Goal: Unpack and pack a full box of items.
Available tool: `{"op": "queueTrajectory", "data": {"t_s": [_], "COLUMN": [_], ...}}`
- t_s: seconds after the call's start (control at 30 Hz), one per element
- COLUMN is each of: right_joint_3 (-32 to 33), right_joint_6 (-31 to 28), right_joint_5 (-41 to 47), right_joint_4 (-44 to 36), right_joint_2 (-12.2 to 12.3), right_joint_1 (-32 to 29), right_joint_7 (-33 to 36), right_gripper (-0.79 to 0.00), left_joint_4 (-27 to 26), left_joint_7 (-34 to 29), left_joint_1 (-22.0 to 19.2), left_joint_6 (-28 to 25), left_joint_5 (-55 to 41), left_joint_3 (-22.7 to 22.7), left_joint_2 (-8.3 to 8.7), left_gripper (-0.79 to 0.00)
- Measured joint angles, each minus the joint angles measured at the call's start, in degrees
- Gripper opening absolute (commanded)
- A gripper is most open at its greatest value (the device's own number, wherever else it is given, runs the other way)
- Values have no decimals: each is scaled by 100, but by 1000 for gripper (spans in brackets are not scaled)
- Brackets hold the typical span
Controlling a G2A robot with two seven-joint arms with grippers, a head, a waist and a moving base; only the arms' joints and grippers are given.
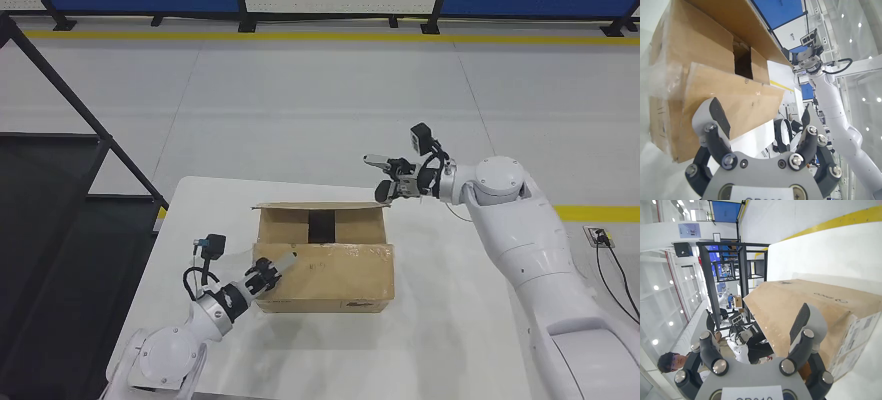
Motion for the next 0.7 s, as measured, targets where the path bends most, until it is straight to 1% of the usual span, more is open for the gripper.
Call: {"op": "queueTrajectory", "data": {"t_s": [0.13, 0.23, 0.33, 0.57, 0.7], "right_joint_3": [-208, -269, -243, -96, -22], "right_joint_6": [667, 1067, 1306, 1592, 1484], "right_joint_5": [-353, -414, -348, -3, 118], "right_joint_4": [-296, -453, -597, -919, -1144], "right_joint_2": [-4, -6, 8, 70, 125], "right_joint_1": [-114, -216, -356, -765, -1009], "right_joint_7": [4, -37, -113, -28, 165], "right_gripper": [0, 0, 0, 0, 0], "left_joint_4": [167, 280, 409, 653, 687], "left_joint_7": [164, 288, 376, 581, 656], "left_joint_1": [-218, -360, -494, -772, -843], "left_joint_6": [112, 176, 220, 379, 414], "left_joint_5": [145, 246, 299, 480, 547], "left_joint_3": [210, 356, 504, 801, 894], "left_joint_2": [-20, -38, -57, -104, -119], "left_gripper": [0, 0, 0, 0, 0]}}
